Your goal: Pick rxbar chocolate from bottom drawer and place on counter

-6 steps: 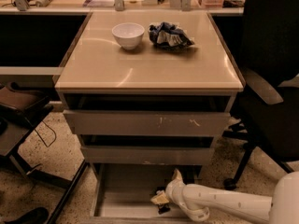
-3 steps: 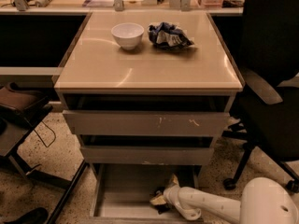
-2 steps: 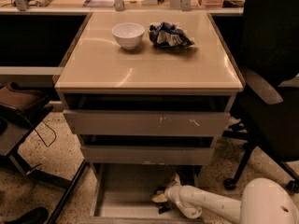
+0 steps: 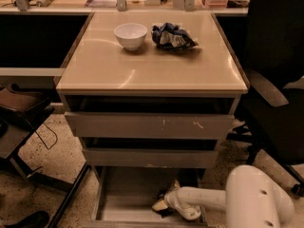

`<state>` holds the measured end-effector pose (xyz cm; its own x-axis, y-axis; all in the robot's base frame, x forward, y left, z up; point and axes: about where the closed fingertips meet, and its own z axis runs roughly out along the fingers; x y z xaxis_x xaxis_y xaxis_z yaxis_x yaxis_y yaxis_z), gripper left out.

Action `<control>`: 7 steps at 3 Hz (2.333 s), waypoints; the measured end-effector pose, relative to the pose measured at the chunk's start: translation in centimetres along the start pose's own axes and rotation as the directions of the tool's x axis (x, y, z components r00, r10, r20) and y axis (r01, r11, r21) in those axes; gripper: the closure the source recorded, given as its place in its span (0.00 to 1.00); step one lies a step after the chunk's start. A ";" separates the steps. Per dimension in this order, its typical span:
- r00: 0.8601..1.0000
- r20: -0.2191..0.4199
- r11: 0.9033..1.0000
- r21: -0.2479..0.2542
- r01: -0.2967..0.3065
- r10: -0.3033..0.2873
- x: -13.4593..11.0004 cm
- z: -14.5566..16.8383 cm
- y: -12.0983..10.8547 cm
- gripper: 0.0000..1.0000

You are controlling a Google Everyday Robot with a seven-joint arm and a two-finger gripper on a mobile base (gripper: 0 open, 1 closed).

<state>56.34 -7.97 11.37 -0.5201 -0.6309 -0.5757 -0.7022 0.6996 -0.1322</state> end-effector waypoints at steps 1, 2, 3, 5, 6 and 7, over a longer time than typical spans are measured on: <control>0.997 -0.074 0.998 -0.064 -0.022 0.017 2.4 1.8 1.2 0.00; 0.996 -0.083 0.997 -0.073 -0.017 0.011 2.6 1.9 1.3 0.00; 0.996 -0.083 0.997 -0.073 -0.017 0.011 2.6 1.9 1.3 0.19; 0.996 -0.083 0.997 -0.073 -0.017 0.011 2.1 1.2 1.2 0.66; 0.996 -0.083 0.997 -0.073 -0.017 0.011 1.6 0.5 1.0 0.89; 0.996 -0.083 0.997 -0.073 -0.017 0.011 1.3 0.1 1.0 1.00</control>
Offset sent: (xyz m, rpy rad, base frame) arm -0.0104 -0.0006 -0.0256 -0.0093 0.0839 0.0094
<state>55.00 -8.07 10.45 -0.5665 -0.6490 -0.5079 -0.7268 0.6839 -0.0632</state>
